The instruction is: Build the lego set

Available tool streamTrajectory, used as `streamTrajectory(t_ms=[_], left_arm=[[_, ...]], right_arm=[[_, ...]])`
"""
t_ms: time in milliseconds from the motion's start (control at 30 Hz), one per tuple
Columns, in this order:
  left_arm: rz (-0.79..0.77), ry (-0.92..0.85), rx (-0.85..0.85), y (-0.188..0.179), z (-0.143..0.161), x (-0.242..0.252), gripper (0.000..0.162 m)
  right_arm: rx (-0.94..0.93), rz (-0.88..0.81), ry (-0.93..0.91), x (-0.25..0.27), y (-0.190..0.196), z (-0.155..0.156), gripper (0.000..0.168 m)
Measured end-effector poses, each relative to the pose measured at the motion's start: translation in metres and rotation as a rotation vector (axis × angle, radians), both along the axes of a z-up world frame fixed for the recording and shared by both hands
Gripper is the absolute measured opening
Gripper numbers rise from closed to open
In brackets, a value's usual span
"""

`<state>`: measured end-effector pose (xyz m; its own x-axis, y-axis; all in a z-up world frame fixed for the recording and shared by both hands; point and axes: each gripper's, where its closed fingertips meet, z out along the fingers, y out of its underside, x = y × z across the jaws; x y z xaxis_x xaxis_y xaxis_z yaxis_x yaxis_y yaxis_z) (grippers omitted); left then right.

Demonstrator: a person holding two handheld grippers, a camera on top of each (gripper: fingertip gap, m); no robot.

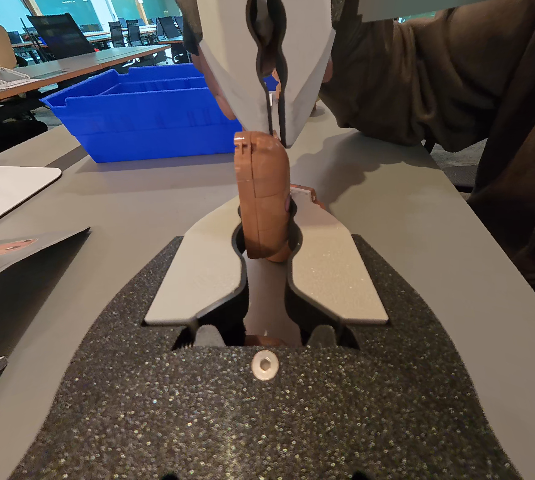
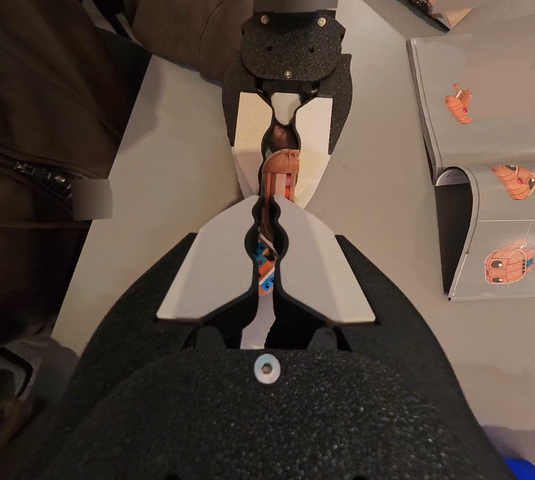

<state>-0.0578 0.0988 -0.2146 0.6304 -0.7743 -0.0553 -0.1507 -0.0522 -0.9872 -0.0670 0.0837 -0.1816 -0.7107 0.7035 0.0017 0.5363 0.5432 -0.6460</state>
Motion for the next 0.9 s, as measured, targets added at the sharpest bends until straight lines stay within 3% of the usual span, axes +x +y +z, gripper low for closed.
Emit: streamTrajectory(t_ms=[367,900], left_arm=[[0.010,-0.017,0.002,0.0005,0.0021,-0.0027,0.024],[0.055,0.067,0.139,-0.0012,0.0092,-0.0047,0.024]], right_arm=[[-0.064,0.000,0.015,-0.0036,-0.0001,0.0018,0.004],[-0.072,0.018,0.058,-0.0015,-0.0070,0.0069,0.004]])
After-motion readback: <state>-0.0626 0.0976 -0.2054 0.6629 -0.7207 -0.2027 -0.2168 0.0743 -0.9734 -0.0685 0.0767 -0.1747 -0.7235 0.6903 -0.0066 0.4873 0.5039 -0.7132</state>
